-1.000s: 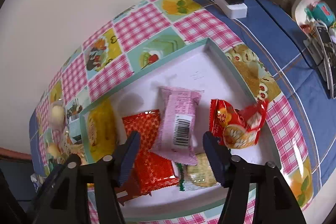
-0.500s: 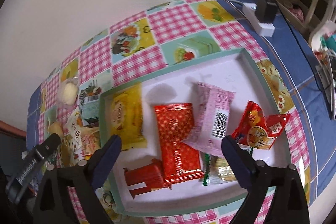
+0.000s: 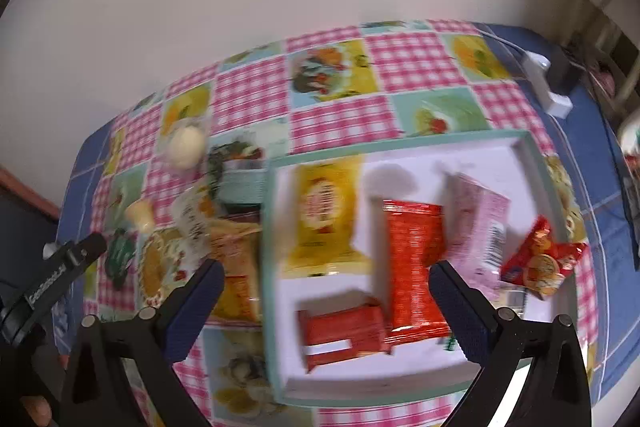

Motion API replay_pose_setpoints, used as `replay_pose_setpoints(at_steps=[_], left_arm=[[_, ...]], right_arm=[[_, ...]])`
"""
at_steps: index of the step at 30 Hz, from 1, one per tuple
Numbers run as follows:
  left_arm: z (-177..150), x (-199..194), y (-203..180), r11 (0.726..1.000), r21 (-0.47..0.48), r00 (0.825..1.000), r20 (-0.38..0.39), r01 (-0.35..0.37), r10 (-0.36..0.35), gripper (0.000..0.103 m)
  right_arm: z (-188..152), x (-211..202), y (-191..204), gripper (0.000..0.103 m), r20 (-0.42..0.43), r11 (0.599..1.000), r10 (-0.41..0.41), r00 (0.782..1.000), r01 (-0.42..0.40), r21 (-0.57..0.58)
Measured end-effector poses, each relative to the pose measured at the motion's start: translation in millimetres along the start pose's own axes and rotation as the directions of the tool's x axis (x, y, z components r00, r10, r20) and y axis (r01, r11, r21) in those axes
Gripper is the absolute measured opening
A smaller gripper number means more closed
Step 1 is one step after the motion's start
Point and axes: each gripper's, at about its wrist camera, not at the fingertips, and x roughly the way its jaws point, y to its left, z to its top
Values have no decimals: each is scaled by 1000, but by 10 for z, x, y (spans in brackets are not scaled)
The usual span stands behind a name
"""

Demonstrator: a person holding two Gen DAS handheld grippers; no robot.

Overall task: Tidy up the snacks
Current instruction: 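Move the left tool to the green pack while the right tool approaches the cream roll pack, then close the left tool on the green pack while the right tool grips the cream roll pack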

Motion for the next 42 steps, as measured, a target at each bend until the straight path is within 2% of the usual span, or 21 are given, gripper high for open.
replay_pose_setpoints(at_steps=[3, 7, 16, 22, 27, 33, 40, 42], left_arm=[[28, -18, 146, 999, -38, 1000, 9, -24, 24, 96], [50, 20, 348, 994, -89, 998, -27, -62, 60, 96], [36, 84, 828, 972, -212, 993, -80, -98, 83, 96], [12, 226, 945, 968, -239, 991, -131, -70, 39, 96], [-4, 378, 775, 983, -180, 987, -163, -45, 15, 96], [-41, 651, 609, 991, -124, 973, -229, -43, 14, 96], [16, 753, 711, 987, -160, 973, -231, -23, -15, 96], [43, 769, 786, 983, -181, 973, -230, -16, -27, 96]], right_arm=[[-33, -5, 215, 103, 14, 998, 20, 1000, -19, -64], [-91, 25, 488, 103, 15, 991, 46, 999, -43, -124], [-153, 125, 798, 103, -9, 974, 132, 991, -132, -182], [-128, 282, 802, 102, -27, 973, 154, 988, -156, -173], [-111, 468, 742, 89, -58, 976, 147, 987, -154, -152], [-76, 607, 697, 78, -69, 979, 145, 987, -153, -136], [-51, 748, 671, 64, -83, 982, 135, 987, -145, -125], [-59, 784, 681, 63, -91, 982, 135, 987, -145, -124]])
